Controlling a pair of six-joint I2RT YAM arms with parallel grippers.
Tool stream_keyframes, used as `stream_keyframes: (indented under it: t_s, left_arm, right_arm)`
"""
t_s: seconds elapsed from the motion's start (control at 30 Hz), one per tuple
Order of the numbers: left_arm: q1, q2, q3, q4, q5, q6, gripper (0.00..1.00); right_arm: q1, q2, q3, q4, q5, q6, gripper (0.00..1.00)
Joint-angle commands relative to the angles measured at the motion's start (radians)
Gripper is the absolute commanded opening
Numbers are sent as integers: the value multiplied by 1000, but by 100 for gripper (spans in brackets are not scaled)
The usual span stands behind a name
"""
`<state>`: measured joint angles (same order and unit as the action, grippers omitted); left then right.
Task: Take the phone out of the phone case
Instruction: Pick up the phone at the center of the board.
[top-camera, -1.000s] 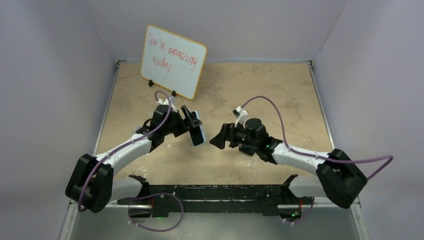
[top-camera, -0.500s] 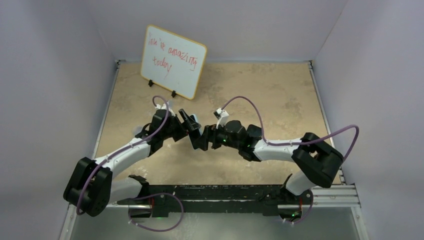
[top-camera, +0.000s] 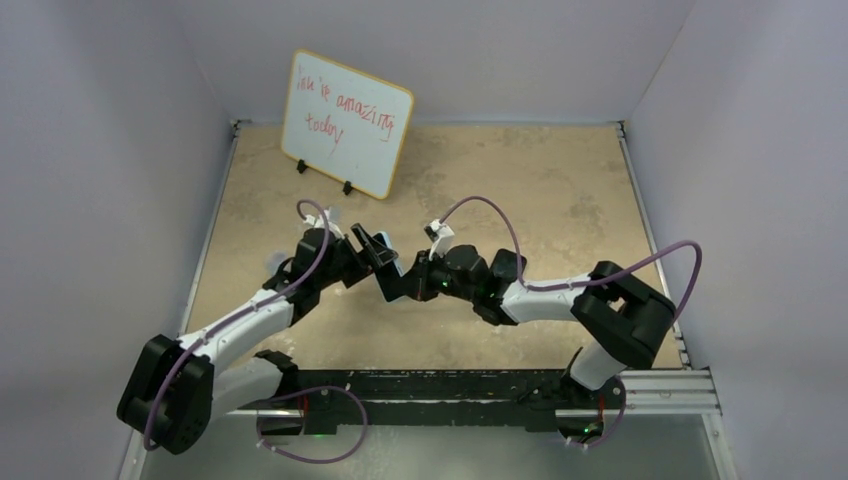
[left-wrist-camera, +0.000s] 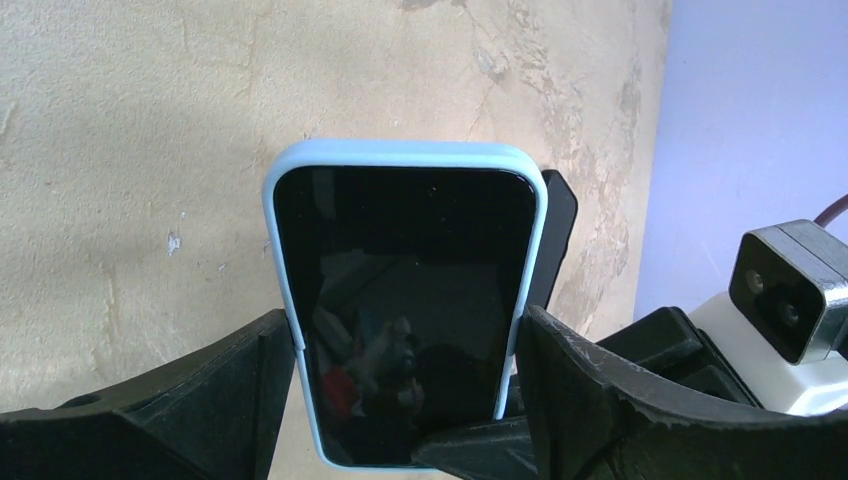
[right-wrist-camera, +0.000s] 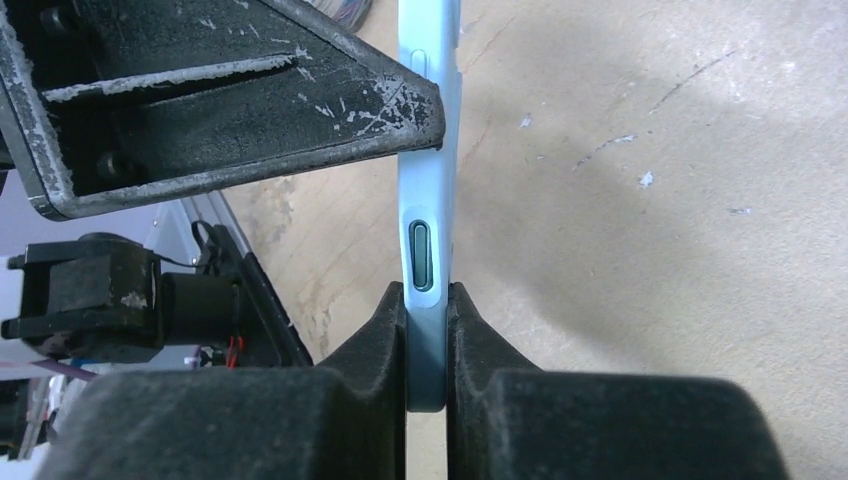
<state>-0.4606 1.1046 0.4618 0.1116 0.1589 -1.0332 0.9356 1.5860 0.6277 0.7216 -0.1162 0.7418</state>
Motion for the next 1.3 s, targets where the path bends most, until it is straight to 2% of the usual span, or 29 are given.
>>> stream_keyframes:
  t_s: [0.0, 0.1, 0.17, 0.23, 0.27, 0.33, 0.5, 0.67, 0.77, 0.87, 0.97, 1.27]
  left_arm:
    - [-6, -83, -10, 85, 10, 48, 49]
    - [-4, -154, -11, 41, -3, 99, 60]
    - [-3, -228, -14, 7, -12, 128, 72]
    - [-3, -305, -29, -5, -16, 155, 77]
    - [-3, -410, -73, 43, 14, 171, 81]
    - [-3, -505, -131, 97, 29, 162, 84]
    - [-3, -648, -305, 306, 87, 79, 87]
    - [-3, -569, -337, 446, 157, 17, 87]
    - [-3, -503, -380, 585, 185, -58, 87]
    - [-3, -438, -428, 704, 196, -109, 86]
    - [-3, -382, -430, 751, 216, -114, 84]
    - [-3, -307, -410, 789, 226, -117, 74]
  right_arm:
    - [3, -25, -18, 97, -20, 51, 1]
    - [3, -52, -27, 97, -27, 52, 0]
    - [0, -79, -43, 112, -33, 55, 0]
    - [-7, -103, -69, 143, -37, 67, 0]
    - [-23, -122, -102, 192, -51, 92, 0]
    - [-46, -129, -124, 240, -83, 121, 0]
    - [-103, -109, -202, 506, -203, 231, 0]
    - [-145, -33, -256, 826, -302, 374, 0]
    - [-163, 17, -262, 953, -334, 443, 0]
    - [-169, 51, -253, 1002, -357, 475, 0]
    - [-169, 71, -243, 1033, -374, 496, 0]
    - [-172, 61, -220, 1073, -414, 540, 0]
